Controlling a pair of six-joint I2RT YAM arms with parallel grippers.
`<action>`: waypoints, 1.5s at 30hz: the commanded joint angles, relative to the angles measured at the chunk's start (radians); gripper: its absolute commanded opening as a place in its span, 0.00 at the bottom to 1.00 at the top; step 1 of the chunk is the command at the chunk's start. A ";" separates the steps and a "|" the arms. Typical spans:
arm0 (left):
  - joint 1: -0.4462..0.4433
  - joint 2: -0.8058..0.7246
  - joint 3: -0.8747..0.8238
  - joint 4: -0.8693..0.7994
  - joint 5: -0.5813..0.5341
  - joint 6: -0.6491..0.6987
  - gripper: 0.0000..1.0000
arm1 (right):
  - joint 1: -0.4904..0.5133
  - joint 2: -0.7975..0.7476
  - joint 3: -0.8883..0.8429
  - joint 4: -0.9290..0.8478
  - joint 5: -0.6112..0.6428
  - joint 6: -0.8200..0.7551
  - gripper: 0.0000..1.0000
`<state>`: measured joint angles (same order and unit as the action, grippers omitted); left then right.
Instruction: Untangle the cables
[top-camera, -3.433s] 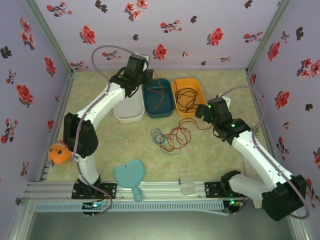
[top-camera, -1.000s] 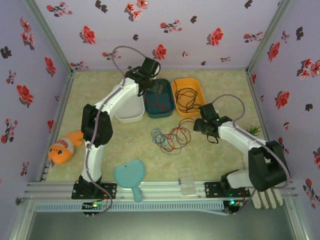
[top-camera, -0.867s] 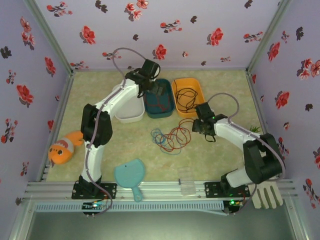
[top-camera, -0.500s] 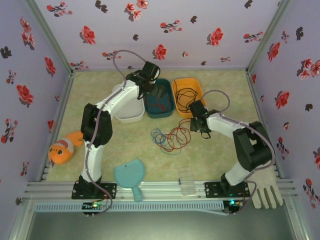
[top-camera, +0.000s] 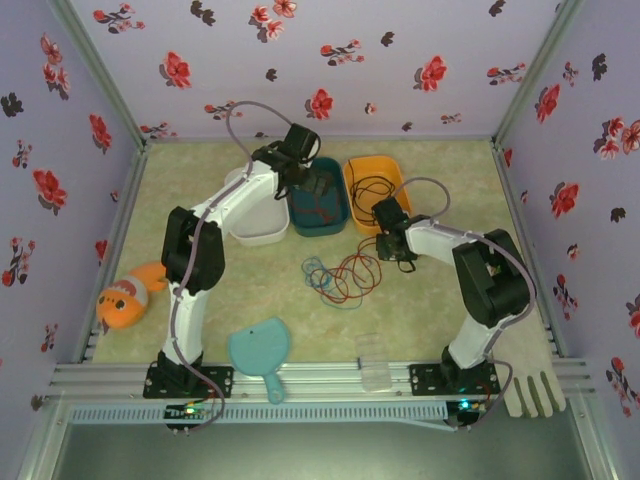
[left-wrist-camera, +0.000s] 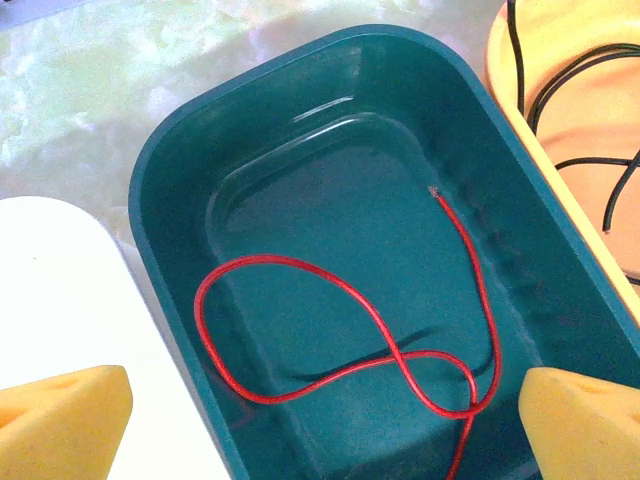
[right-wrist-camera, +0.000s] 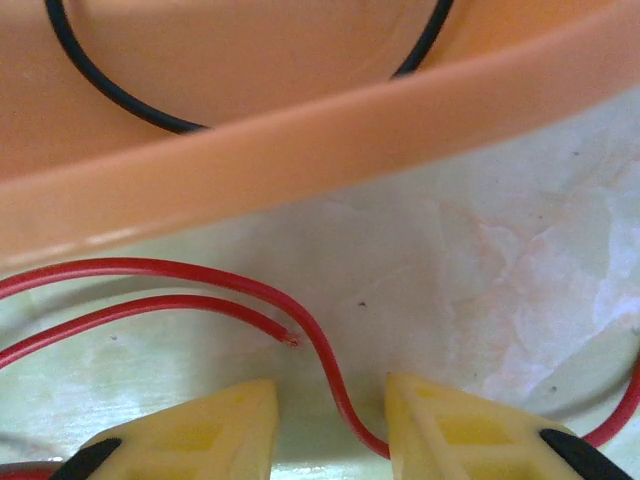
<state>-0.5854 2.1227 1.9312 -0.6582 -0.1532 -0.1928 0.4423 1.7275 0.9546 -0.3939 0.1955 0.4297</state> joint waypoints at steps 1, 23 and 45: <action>0.002 -0.048 -0.012 0.006 0.012 -0.016 1.00 | -0.017 0.031 0.003 0.031 -0.015 -0.001 0.33; 0.005 -0.089 -0.061 0.028 0.018 -0.033 1.00 | -0.038 -0.195 -0.058 -0.166 -0.011 0.020 0.00; 0.004 -0.391 -0.463 0.281 0.368 -0.107 0.98 | 0.025 -0.687 0.094 -0.261 -0.016 -0.076 0.00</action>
<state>-0.5842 1.7847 1.5257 -0.4644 0.1116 -0.2714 0.4530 1.0718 1.0069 -0.6357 0.2012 0.3943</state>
